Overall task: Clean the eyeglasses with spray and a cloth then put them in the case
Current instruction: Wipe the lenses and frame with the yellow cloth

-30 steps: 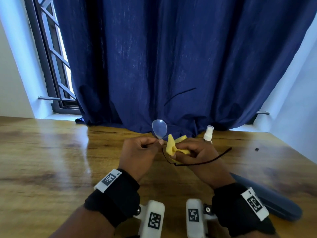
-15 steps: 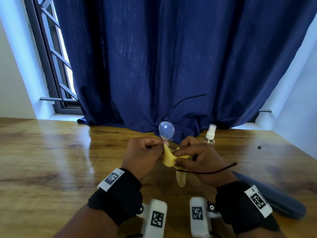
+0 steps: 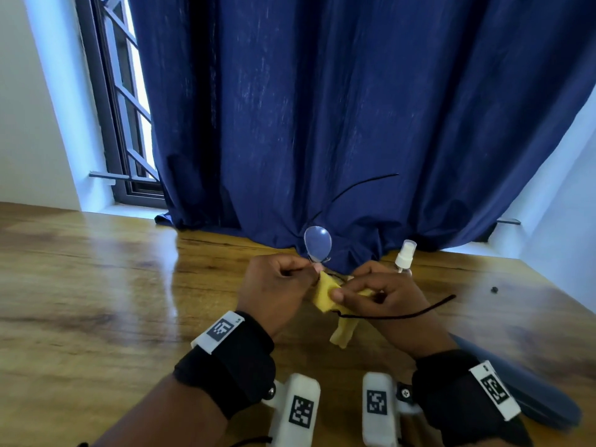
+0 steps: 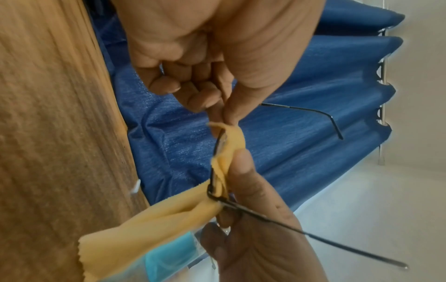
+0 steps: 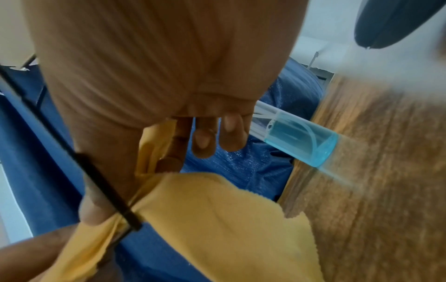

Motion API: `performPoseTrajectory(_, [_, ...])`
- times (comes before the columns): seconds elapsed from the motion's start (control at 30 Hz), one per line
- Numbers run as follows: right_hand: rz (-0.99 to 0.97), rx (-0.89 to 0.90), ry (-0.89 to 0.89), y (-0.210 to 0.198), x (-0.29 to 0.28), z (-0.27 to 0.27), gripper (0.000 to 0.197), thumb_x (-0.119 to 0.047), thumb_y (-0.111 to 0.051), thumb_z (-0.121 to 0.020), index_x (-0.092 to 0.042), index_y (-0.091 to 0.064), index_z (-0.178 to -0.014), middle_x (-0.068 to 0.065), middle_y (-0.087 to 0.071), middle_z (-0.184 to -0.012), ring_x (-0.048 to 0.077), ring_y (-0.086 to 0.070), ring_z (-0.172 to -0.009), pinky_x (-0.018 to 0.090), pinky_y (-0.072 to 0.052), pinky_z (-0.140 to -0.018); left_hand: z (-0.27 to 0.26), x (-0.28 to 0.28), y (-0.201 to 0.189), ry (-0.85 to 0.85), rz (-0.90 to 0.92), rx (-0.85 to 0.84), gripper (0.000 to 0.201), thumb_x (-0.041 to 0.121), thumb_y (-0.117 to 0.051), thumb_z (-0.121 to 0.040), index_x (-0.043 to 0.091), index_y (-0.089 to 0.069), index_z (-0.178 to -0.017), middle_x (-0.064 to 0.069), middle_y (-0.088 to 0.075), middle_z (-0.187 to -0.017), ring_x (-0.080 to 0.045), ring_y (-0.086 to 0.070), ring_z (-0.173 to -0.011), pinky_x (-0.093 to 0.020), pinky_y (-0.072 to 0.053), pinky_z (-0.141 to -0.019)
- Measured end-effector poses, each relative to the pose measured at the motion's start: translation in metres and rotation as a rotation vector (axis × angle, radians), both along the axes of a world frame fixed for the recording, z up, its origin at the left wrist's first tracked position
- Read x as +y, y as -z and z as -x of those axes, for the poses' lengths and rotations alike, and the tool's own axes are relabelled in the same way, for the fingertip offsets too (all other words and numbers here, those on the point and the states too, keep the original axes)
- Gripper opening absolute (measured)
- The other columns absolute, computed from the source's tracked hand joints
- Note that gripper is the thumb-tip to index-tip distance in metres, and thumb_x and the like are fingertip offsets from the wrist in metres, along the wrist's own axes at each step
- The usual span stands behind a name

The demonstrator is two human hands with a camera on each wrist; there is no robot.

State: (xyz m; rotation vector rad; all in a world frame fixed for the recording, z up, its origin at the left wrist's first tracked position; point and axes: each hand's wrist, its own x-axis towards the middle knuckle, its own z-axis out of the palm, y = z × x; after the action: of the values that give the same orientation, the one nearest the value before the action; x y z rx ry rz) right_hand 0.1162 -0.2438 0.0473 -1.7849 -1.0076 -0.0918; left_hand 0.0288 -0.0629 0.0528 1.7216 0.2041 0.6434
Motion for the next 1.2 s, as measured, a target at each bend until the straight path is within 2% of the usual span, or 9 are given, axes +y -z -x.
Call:
performPoseTrajectory(0.17, [-0.017,-0.027,0.025,0.0,-0.003,-0.001,0.02,-0.014,-0.083,-0.083,-0.027,-0.072,-0.095,0.004,-0.071,-0.087,0.026,-0.067,-0.075,0.041,-0.057,-0.069,-0.001,-0.005,0.002,0.024,-0.006,0.0,0.009,0.022,-0.076,-0.09,0.016,-0.083,-0.088,0.002,-0.081,-0.083,-0.009,-0.076,-0.084,-0.022,-0.06,-0.079])
performPoseTrajectory(0.33, [-0.056,-0.177,0.067,0.002,-0.003,-0.006,0.01,-0.015,-0.078,-0.084,-0.023,-0.079,-0.09,-0.004,-0.07,-0.092,0.017,-0.069,-0.083,0.033,-0.058,-0.077,-0.001,-0.005,0.002,0.019,-0.003,-0.005,0.01,0.021,-0.076,-0.09,0.015,-0.083,-0.088,0.005,-0.081,-0.082,-0.005,-0.076,-0.082,-0.013,-0.057,-0.075])
performPoseTrajectory(0.43, [0.059,-0.142,0.008,0.001,-0.002,-0.003,0.021,-0.018,-0.084,-0.083,-0.025,-0.08,-0.102,-0.007,-0.074,-0.095,0.011,-0.07,-0.089,0.02,-0.054,-0.077,0.0,-0.005,0.002,0.026,0.02,-0.003,0.01,0.021,-0.076,-0.09,0.016,-0.083,-0.087,0.004,-0.082,-0.083,-0.007,-0.076,-0.083,-0.016,-0.059,-0.075])
performPoseTrajectory(0.53, [0.06,0.022,-0.062,-0.005,-0.004,0.004,0.026,-0.026,-0.075,-0.086,-0.024,-0.077,-0.112,-0.02,-0.076,-0.103,-0.003,-0.071,-0.093,0.009,-0.051,-0.078,0.0,-0.001,0.002,0.004,0.03,0.028,0.011,0.022,-0.075,-0.09,0.019,-0.083,-0.084,0.002,-0.081,-0.081,-0.018,-0.077,-0.086,-0.032,-0.062,-0.081])
performPoseTrajectory(0.67, [0.021,0.098,-0.094,-0.006,-0.005,0.003,0.02,-0.022,-0.062,-0.097,-0.022,-0.071,-0.116,-0.012,-0.078,-0.108,0.004,-0.074,-0.1,0.015,-0.055,-0.083,-0.002,0.004,0.004,-0.028,0.041,0.055,0.011,0.025,-0.075,-0.09,0.02,-0.084,-0.085,0.001,-0.082,-0.081,-0.024,-0.077,-0.089,-0.047,-0.061,-0.088])
performPoseTrajectory(0.83, [0.162,-0.16,-0.004,-0.001,-0.003,-0.002,0.02,-0.043,-0.079,-0.08,-0.036,-0.08,-0.099,-0.015,-0.072,-0.099,0.012,-0.066,-0.098,0.028,-0.053,-0.085,0.001,-0.003,0.004,0.017,0.018,0.06,0.01,0.023,-0.074,-0.091,0.018,-0.083,-0.087,0.004,-0.081,-0.083,-0.011,-0.076,-0.084,-0.03,-0.062,-0.082])
performPoseTrajectory(0.9, [0.14,-0.212,0.014,0.0,-0.005,-0.006,0.021,-0.046,-0.079,-0.078,-0.038,-0.08,-0.097,-0.014,-0.071,-0.095,0.014,-0.065,-0.094,0.033,-0.053,-0.082,0.0,-0.004,0.004,0.037,0.006,0.064,0.01,0.023,-0.075,-0.091,0.017,-0.082,-0.087,0.002,-0.081,-0.083,-0.014,-0.077,-0.084,-0.032,-0.063,-0.083])
performPoseTrajectory(1.03, [0.115,-0.216,0.068,0.005,-0.009,-0.012,0.014,-0.033,-0.084,-0.078,-0.037,-0.08,-0.091,-0.014,-0.071,-0.091,0.011,-0.067,-0.09,0.025,-0.051,-0.082,-0.002,0.001,0.002,-0.03,0.018,0.054,0.01,0.024,-0.077,-0.089,0.016,-0.083,-0.087,0.003,-0.081,-0.082,-0.012,-0.076,-0.085,-0.029,-0.061,-0.082])
performPoseTrajectory(1.2, [0.101,-0.132,-0.064,0.004,-0.004,-0.007,0.025,-0.041,-0.081,-0.075,-0.03,-0.083,-0.097,-0.006,-0.069,-0.093,0.016,-0.066,-0.09,0.02,-0.052,-0.08,0.0,-0.001,0.0,-0.04,0.021,0.036,0.009,0.024,-0.077,-0.088,0.017,-0.083,-0.084,0.004,-0.081,-0.079,-0.01,-0.075,-0.081,-0.024,-0.059,-0.077])
